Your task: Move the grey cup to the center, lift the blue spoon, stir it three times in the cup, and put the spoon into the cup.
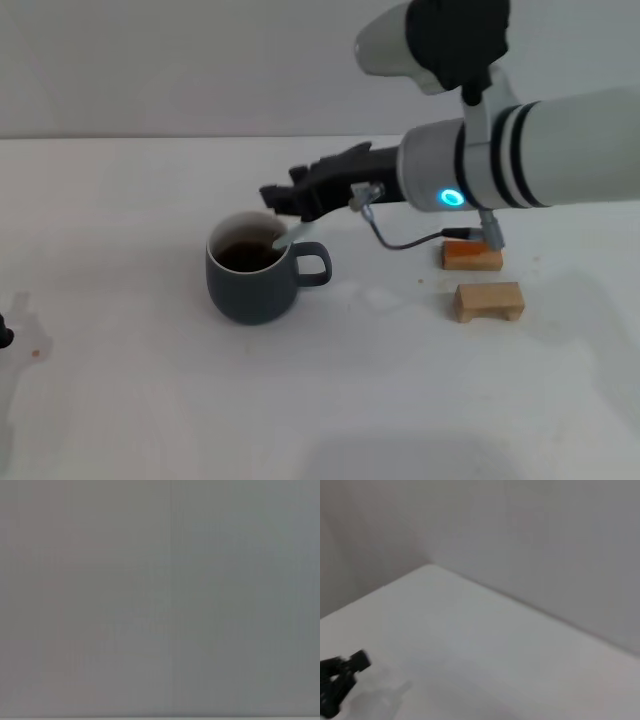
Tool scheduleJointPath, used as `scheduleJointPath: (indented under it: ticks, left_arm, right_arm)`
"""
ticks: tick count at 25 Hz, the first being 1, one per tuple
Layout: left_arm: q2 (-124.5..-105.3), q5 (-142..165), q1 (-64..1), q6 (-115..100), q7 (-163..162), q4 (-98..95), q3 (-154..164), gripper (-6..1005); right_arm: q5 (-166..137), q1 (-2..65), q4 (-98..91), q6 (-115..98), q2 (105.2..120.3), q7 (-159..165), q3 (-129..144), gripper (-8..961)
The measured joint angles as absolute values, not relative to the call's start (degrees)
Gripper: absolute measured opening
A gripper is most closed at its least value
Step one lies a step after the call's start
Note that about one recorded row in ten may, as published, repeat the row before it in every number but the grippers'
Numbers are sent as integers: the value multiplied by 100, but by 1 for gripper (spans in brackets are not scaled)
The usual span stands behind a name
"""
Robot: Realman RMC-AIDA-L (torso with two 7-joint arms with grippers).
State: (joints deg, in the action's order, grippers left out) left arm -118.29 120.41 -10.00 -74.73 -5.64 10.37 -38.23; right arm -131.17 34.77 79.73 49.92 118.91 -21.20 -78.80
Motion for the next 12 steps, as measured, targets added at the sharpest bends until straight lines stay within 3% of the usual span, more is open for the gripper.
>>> scheduleJointPath:
  ticks: [6,12]
  left_arm:
    - [-11826,12018,-993,-7506,-567,1037,-3832,-2]
    - [-11821,12014,-992,-7562,-569,1037,-3938,-2]
  right_arm:
    - [-13616,2203,8554,2844,11907,-3007,-7626,412]
    - [-13730,529,7820,-2245,11902,-4227,-5826,426]
